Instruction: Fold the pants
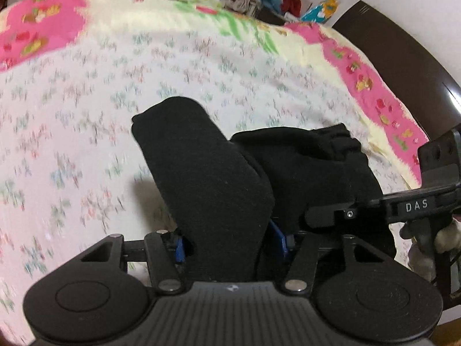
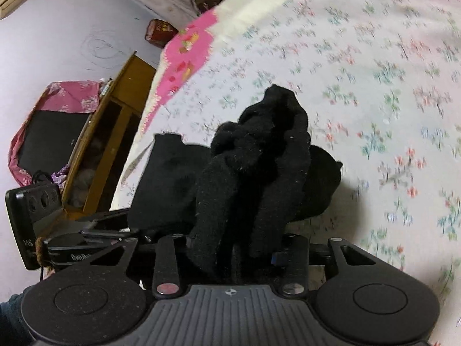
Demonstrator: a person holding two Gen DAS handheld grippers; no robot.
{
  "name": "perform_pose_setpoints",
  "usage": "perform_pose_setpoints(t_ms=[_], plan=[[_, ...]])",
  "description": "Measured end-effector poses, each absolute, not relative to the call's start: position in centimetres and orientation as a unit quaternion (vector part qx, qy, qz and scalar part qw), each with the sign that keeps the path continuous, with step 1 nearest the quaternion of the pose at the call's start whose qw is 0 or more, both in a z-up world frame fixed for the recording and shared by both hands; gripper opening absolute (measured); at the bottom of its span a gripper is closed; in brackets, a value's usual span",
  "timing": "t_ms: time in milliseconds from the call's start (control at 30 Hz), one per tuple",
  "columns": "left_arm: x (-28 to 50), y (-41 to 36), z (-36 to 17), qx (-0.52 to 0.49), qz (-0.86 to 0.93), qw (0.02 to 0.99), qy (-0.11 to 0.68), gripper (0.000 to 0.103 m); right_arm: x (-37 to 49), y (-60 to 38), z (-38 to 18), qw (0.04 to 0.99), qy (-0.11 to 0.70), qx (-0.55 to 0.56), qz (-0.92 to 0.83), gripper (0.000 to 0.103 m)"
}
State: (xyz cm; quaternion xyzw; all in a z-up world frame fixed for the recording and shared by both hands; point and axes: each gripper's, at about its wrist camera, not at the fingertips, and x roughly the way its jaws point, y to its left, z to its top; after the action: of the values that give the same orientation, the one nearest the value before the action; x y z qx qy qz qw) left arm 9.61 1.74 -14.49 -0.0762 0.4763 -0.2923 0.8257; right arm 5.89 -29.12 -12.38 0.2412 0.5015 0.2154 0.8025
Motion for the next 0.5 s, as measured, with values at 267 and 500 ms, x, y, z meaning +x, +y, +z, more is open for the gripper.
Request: perform_pose_setpoints(t_ms=[267, 500], plan=[[10.5, 2.9, -16.2, -0.075, -0.276, 0.820, 0.495, 0.060, 6.9, -28.8, -13.1, 0.803, 0.502, 0.243, 0.210, 0.027], [12.1, 3.9, -17.9, -0.078, -0.257, 0.825, 0.497, 0.060, 9.6, -30.0, -14.3, 0.811, 0.503, 0.230, 0.192, 0.026]])
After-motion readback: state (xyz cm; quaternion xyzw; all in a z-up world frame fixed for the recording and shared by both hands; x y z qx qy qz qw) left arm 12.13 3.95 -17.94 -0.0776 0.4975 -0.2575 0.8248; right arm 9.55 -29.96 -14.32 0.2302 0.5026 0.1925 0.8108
